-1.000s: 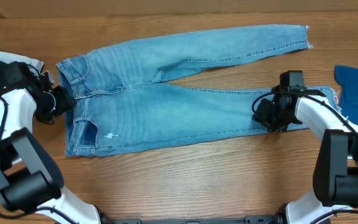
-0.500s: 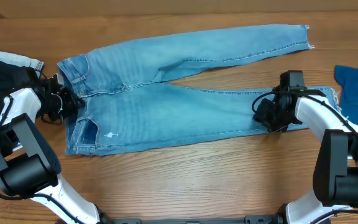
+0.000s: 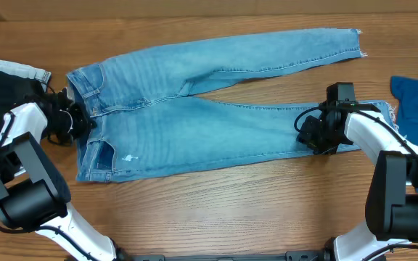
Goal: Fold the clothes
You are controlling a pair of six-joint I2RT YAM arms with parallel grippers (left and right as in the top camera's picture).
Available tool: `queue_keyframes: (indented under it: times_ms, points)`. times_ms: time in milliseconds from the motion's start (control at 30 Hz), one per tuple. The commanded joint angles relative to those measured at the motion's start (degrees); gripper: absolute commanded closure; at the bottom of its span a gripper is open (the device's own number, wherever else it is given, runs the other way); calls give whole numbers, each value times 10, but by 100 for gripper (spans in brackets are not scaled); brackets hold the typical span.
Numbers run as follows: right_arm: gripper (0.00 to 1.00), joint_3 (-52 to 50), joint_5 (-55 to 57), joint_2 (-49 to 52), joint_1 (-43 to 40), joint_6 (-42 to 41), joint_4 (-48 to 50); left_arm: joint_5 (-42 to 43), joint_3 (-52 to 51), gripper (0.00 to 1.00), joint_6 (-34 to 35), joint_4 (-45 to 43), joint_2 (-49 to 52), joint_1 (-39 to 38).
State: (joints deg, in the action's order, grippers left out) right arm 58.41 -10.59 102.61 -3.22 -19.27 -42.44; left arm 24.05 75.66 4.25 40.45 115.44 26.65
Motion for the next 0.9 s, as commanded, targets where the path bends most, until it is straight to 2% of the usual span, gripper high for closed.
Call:
queue_keyframes:
  times_ms: [0,67,333,733,867]
  points:
    - [60,-3,42,6,1,-3,-14,-49,-2,96,67,9,10,27]
    - [61,-3,42,6,1,-3,-21,-48,1,96,91,8,10,45]
    - [60,-3,42,6,1,-5,-25,-101,16,96,91,30,10,81]
    - [60,-3,46,6,1,-7,-31,-138,125,96,95,114,7,102]
    - [60,-3,46,6,1,-7,-31,-228,135,96,113,145,5,102]
